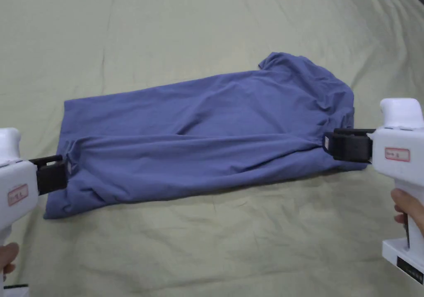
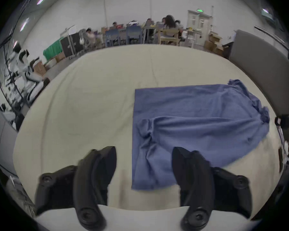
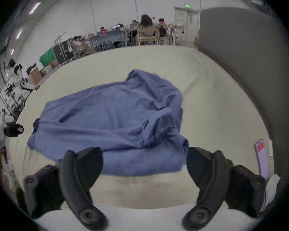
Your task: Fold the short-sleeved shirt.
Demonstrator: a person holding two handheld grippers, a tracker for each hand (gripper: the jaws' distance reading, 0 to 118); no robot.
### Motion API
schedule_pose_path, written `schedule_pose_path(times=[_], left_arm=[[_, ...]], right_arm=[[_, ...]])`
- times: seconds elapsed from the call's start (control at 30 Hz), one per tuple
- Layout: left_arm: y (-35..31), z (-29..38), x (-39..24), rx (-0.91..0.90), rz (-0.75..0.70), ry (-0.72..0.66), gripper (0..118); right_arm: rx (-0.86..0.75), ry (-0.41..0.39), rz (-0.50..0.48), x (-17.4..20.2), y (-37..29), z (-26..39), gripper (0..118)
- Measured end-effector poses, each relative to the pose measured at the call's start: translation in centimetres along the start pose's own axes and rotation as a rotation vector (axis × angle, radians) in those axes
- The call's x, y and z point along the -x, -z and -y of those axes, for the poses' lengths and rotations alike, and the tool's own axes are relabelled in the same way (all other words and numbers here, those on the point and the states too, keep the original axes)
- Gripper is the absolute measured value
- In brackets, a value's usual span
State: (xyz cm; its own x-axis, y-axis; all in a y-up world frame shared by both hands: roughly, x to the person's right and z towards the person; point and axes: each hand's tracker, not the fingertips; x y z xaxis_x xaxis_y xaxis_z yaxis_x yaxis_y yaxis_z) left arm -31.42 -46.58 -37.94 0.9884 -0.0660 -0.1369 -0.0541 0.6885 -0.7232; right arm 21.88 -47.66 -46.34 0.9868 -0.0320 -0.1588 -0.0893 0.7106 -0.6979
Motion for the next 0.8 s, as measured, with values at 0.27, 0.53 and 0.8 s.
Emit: schedule_pose_path(times=[0.27,0.53,0.8], left_arm=[[-5.5,5.4,-2.0,-0.015,-0.045,0.085,0],[1.3,4.2,0.0,0.131,0.045,-0.016,83],[7.2,3.8,0.0,0.192,0.086,0.030,58]], right_arm=[[-0.037,0.026,-0.010,1.5,-7.1,5.8,3],[-0.016,0.044,-0.026,1.6,-7.0,6.1,3],[0.026,0.033,-0.042,2.4,-4.5,6.1,3]])
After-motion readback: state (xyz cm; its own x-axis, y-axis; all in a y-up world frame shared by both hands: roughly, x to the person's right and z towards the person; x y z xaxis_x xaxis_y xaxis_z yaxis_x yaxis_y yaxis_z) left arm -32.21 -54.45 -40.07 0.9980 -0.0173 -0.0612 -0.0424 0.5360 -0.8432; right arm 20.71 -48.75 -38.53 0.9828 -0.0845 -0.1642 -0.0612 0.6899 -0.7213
